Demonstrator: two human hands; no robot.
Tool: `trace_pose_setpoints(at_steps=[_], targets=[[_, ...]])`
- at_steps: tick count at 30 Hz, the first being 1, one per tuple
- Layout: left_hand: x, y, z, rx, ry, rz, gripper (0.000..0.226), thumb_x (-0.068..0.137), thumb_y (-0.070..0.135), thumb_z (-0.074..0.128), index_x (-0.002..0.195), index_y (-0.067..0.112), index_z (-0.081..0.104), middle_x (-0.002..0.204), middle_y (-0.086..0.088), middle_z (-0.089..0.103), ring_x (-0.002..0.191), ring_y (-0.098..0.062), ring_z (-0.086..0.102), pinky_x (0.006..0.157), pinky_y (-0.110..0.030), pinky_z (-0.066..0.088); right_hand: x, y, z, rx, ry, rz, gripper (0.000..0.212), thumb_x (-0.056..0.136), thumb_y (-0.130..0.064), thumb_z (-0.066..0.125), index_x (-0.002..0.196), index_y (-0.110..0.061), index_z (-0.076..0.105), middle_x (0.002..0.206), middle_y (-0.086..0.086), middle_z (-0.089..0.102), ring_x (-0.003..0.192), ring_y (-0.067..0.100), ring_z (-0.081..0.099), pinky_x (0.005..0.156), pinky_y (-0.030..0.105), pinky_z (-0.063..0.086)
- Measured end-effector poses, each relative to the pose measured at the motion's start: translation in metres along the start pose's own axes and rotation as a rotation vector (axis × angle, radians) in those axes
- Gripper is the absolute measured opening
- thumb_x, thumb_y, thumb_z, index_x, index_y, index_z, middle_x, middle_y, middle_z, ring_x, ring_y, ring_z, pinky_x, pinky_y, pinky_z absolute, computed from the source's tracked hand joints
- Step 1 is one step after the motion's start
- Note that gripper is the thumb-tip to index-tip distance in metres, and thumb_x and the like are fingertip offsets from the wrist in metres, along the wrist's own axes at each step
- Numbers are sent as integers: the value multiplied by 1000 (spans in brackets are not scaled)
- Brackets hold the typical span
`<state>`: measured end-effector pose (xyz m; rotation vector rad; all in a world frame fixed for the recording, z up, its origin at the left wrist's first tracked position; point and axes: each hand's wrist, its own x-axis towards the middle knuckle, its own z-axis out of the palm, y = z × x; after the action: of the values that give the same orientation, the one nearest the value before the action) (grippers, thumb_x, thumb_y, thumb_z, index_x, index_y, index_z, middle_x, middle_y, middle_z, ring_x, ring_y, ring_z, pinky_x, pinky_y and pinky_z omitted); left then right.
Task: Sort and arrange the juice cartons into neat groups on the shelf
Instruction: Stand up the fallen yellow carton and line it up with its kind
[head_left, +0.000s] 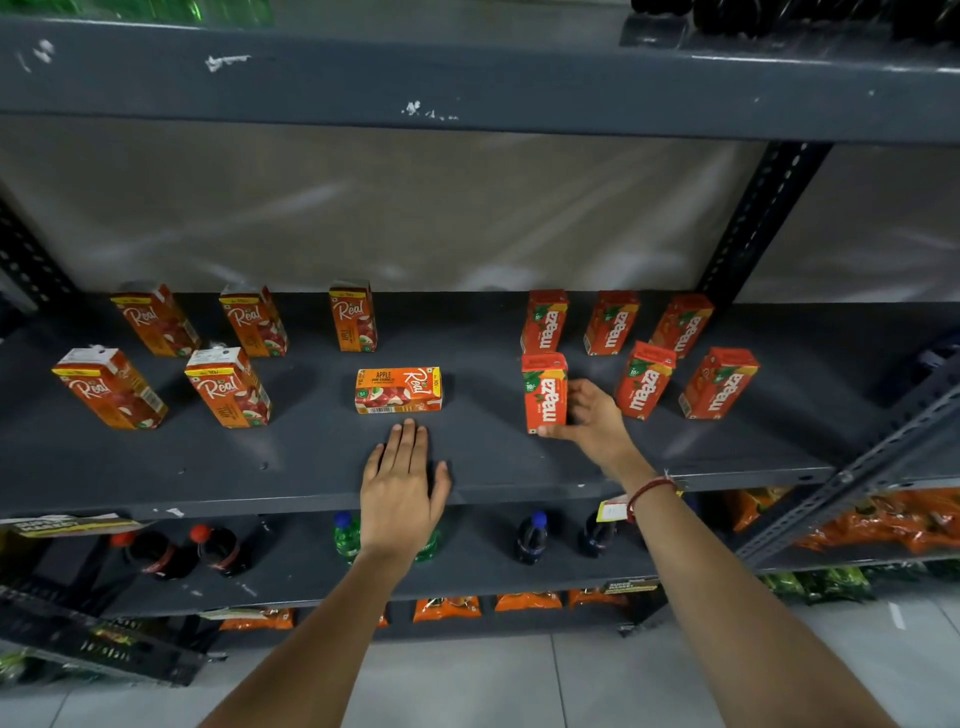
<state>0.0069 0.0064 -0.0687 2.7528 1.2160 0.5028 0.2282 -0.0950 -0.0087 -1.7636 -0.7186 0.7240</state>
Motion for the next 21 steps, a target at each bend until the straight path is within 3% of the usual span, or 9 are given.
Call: trace_pose_setpoints(at_steps=[6, 11, 13, 16, 18, 21], targets=[[0, 0, 0, -2, 8, 0, 58, 92, 39, 28, 126, 0, 56, 134, -17, 53, 125, -28, 49, 104, -45, 36, 10, 6, -9, -64, -32, 12, 65, 70, 8, 73, 127, -2, 44, 129, 16, 58, 118, 27, 56, 102, 38, 44], [1, 0, 0, -3, 5, 0, 58, 92, 39, 28, 126, 1, 56, 134, -16, 53, 125, -28, 49, 104, -43, 35, 8, 9, -5, -138, 31, 8, 54, 72, 4, 73, 121, -4, 51, 124, 14, 62, 116, 26, 58, 101, 37, 46], [1, 0, -1, -6, 2, -1, 58, 92, 39, 29, 126, 1, 56, 134, -16, 54, 125, -28, 49, 104, -43, 36, 2, 13, 1, -173, 157, -16, 52, 70, -1, 76, 118, -4, 54, 118, 11, 65, 110, 23, 61, 98, 38, 48], [1, 0, -2, -7, -20, -4, 59, 91, 41, 29, 126, 1, 56, 134, -15, 54, 126, -27, 49, 104, -43, 35, -19, 17, 22, -97, 563, -34, 47, 70, -4, 78, 112, -2, 58, 109, 14, 67, 99, 22, 63, 95, 38, 51], [2, -2, -3, -17, -35, 5, 61, 92, 43, 28, 127, 2, 55, 135, -14, 53, 127, -26, 47, 105, -43, 34, -37, 13, 42, 5, 764, -55, 31, 74, -6, 75, 101, -4, 60, 98, 15, 66, 85, 22, 61, 87, 45, 53], [1, -9, -8, -66, -29, 42, 61, 93, 44, 25, 127, 3, 55, 134, -13, 54, 128, -24, 46, 105, -41, 33, -52, 0, 77, 80, 727, -18, 13, 79, -10, 70, 85, -7, 60, 87, 17, 67, 73, 21, 58, 81, 44, 53]])
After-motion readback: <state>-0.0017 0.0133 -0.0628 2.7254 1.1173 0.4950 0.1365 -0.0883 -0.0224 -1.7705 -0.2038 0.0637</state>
